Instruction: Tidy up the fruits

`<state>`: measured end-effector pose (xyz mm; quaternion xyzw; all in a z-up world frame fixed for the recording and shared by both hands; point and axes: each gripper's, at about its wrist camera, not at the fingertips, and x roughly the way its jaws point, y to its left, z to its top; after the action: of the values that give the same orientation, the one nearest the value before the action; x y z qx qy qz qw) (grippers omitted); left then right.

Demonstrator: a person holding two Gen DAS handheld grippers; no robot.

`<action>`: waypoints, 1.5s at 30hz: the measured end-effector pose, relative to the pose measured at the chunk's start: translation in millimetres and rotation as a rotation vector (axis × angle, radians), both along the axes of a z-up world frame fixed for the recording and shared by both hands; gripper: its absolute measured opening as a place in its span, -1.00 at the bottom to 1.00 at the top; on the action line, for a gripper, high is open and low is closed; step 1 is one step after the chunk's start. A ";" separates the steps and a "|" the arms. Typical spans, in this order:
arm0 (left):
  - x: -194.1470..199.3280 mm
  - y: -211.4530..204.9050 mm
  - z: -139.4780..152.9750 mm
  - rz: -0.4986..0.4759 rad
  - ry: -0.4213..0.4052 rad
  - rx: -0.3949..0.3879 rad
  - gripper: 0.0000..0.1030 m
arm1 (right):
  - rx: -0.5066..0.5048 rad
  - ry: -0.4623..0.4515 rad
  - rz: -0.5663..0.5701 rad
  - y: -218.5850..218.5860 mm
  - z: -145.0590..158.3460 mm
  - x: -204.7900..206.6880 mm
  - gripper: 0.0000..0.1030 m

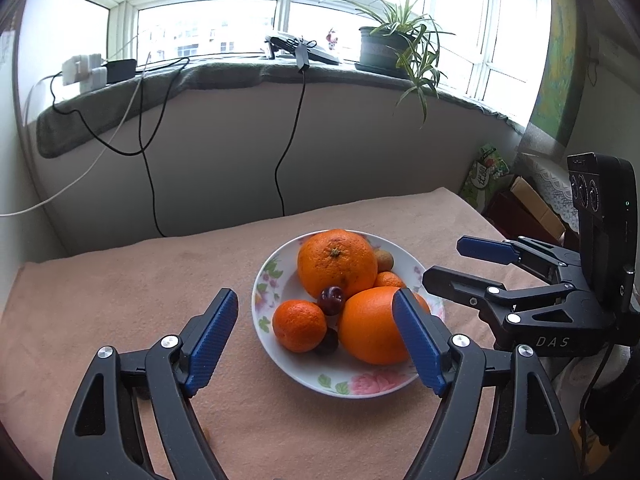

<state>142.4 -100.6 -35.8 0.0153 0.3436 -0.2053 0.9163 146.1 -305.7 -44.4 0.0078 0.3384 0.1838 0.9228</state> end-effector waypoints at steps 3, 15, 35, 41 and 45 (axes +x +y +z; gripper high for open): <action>-6.0 5.2 0.1 0.022 0.000 0.008 0.55 | 0.005 -0.007 -0.003 3.1 2.1 -6.8 0.54; -34.6 37.2 -15.0 0.150 0.002 0.094 0.58 | -0.012 0.000 0.017 27.3 0.0 -33.9 0.87; -82.0 108.3 -51.3 0.367 0.107 0.025 0.59 | 0.053 0.054 0.130 74.6 -21.7 -68.9 0.92; -92.0 121.2 -59.3 0.390 0.128 0.010 0.59 | 0.044 0.054 0.171 87.0 -22.3 -74.8 0.92; -92.4 129.9 -60.9 0.406 0.130 -0.004 0.59 | 0.033 0.053 0.202 98.5 -23.2 -76.0 0.92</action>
<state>50.0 29.2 -96.7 -0.0693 0.3978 -0.0180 0.9147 70.1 -207.2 -67.6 -0.0061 0.3587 0.2813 0.8900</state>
